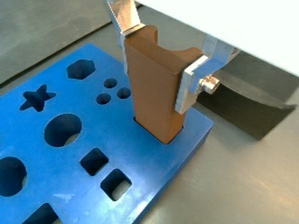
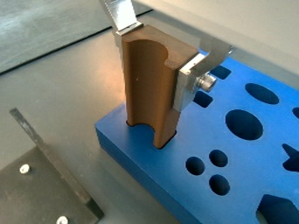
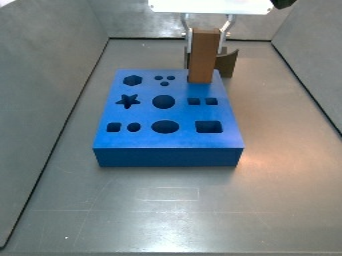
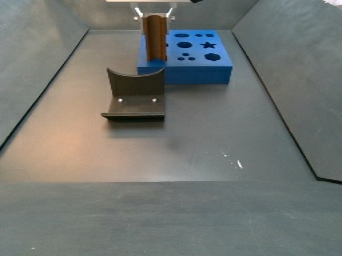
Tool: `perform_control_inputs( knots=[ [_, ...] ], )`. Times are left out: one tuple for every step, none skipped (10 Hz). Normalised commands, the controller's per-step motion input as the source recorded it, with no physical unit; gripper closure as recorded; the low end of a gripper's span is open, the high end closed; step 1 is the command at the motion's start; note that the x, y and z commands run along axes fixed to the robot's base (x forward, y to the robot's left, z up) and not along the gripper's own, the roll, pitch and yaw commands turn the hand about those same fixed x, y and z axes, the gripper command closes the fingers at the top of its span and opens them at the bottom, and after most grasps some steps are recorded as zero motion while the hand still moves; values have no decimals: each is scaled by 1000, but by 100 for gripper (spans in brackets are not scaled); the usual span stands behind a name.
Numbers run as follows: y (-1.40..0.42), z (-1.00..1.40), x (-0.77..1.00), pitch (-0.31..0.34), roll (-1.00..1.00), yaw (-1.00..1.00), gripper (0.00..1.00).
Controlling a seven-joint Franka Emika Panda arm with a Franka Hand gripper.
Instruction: Insert the arch object.
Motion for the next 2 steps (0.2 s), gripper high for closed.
perform_control_inputs(
  knots=[
    [80, -23, 20, 0, -106, 0, 100],
    [0, 0, 0, 0, -27, 0, 100]
  ],
)
